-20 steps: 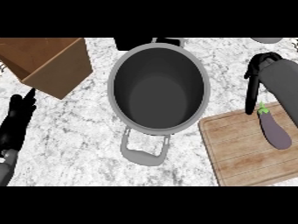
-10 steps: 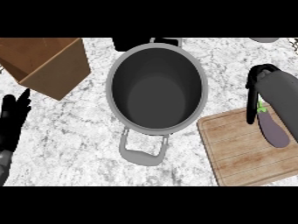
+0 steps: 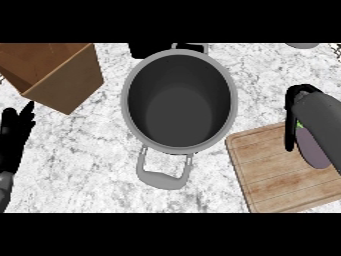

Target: Pick the eggplant from the cutting board and place it in the pot

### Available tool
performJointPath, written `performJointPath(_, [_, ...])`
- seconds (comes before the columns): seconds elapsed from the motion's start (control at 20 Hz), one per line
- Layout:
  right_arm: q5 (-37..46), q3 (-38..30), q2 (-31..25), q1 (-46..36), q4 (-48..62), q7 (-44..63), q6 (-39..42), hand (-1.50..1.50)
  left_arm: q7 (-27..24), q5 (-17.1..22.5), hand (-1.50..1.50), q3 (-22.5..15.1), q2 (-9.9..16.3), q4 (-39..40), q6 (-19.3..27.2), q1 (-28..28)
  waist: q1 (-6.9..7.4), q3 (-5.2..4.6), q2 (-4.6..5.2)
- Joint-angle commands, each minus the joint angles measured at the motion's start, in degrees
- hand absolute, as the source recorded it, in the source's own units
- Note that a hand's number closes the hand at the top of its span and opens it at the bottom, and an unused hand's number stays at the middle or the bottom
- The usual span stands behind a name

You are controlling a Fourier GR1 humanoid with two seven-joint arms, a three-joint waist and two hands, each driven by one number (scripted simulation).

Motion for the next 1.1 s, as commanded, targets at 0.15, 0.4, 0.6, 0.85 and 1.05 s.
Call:
performJointPath(0.15, [2.59, -1.79, -1.06, 2.57, 0.09, 2.26, 3.10, -1.50, -1.03, -0.62, 0.00, 2.94, -0.97, 4.12, -3.35, -1.90, -0.47, -0.02, 0.04])
performJointPath(0.4, [3.30, -5.06, 1.48, 3.95, 0.93, 4.03, 0.80, -1.50, 5.47, -4.25, 0.00, 1.89, -2.26, -3.70, -0.96, -0.61, -0.19, 0.01, -0.04])
performJointPath(0.6, [5.69, -5.93, 4.24, 4.10, 2.38, 4.20, -1.90, -1.50, 1.31, -2.89, 0.00, 5.15, -1.80, -0.91, -4.92, 0.47, 0.05, 0.00, 0.06])
performJointPath(0.85, [6.28, -8.06, 0.50, 7.82, -3.47, 3.91, 1.81, -1.50, -0.89, -5.84, 0.00, 5.40, -4.61, -0.36, -3.98, 2.50, -0.42, -0.02, -0.08])
performJointPath(1.05, [10.03, -7.44, 1.22, 8.60, 2.82, -1.93, -1.81, -1.50, 2.69, -6.31, 0.00, 4.83, -4.12, -5.77, -5.06, 3.49, 0.36, 0.04, 0.13])
